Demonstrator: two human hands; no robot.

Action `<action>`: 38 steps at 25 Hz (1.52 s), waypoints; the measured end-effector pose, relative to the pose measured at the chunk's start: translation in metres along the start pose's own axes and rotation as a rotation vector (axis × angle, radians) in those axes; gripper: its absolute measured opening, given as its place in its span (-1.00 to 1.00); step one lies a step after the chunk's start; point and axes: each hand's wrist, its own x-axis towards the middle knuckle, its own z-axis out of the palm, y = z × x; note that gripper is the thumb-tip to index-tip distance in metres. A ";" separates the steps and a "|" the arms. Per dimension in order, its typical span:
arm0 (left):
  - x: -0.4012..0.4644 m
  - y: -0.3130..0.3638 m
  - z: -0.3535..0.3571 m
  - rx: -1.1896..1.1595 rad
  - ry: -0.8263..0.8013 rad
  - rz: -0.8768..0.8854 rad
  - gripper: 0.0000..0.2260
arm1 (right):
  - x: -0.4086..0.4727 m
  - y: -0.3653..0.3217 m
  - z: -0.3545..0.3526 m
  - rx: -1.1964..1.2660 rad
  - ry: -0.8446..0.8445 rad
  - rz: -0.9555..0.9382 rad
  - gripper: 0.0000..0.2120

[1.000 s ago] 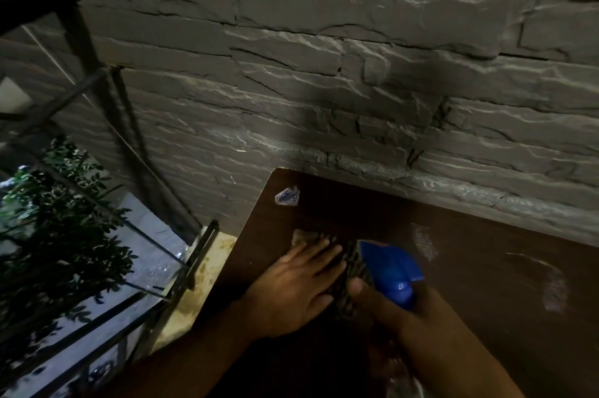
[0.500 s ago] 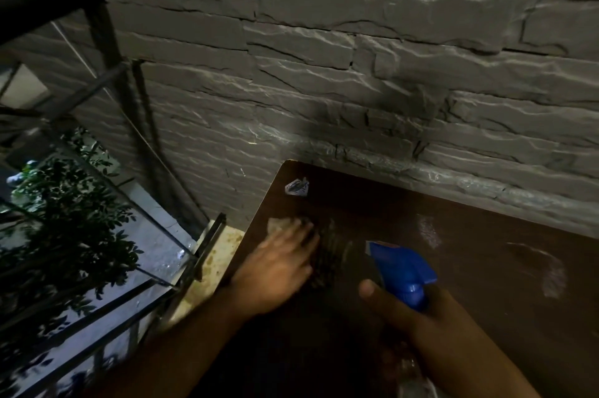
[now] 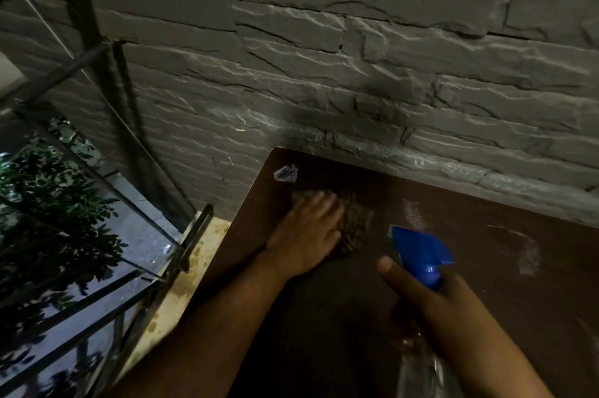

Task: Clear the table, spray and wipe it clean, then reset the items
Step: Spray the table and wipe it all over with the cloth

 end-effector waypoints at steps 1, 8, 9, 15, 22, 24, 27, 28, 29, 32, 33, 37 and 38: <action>0.010 -0.021 -0.001 -0.015 0.015 -0.191 -0.49 | -0.001 0.001 -0.001 0.000 -0.009 0.009 -0.50; -0.012 0.047 0.001 -0.086 -0.056 0.151 -0.48 | -0.008 0.002 -0.002 -0.030 -0.049 0.069 -0.53; -0.018 0.051 0.001 -0.064 -0.076 0.256 -0.49 | -0.008 0.001 -0.001 -0.020 -0.051 0.064 -0.57; -0.023 -0.048 -0.002 -0.052 0.028 -0.353 -0.47 | -0.010 0.014 -0.003 -0.090 -0.062 0.044 -0.58; -0.078 -0.072 -0.004 -0.157 -0.046 -0.044 -0.41 | -0.026 0.049 0.045 -0.213 -0.146 -0.213 -0.28; -0.058 -0.095 -0.006 -0.186 -0.072 -0.192 -0.46 | -0.030 0.054 0.062 -0.325 -0.175 -0.285 -0.22; -0.041 -0.097 -0.013 -0.280 -0.143 -0.215 -0.51 | -0.031 0.042 0.080 -0.300 -0.285 -0.188 -0.66; -0.040 -0.097 -0.016 -0.306 -0.167 -0.215 -0.50 | -0.029 0.038 0.085 -0.309 -0.319 -0.186 -0.71; -0.040 -0.099 -0.018 -0.329 -0.194 -0.215 -0.50 | -0.028 0.037 0.089 -0.348 -0.344 -0.205 -0.69; -0.044 -0.100 -0.023 -0.401 -0.246 -0.250 -0.47 | -0.030 0.043 0.095 -0.378 -0.404 -0.225 -0.61; -0.045 -0.099 -0.023 -0.417 -0.252 -0.261 -0.47 | -0.031 0.048 0.091 -0.361 -0.394 -0.208 -0.59; -0.054 -0.091 -0.021 -0.457 -0.236 -0.302 -0.48 | -0.030 0.072 0.048 -0.374 -0.246 -0.110 -0.61; -0.056 -0.088 -0.021 -0.467 -0.228 -0.316 -0.48 | -0.030 0.078 0.037 -0.395 -0.218 -0.084 -0.58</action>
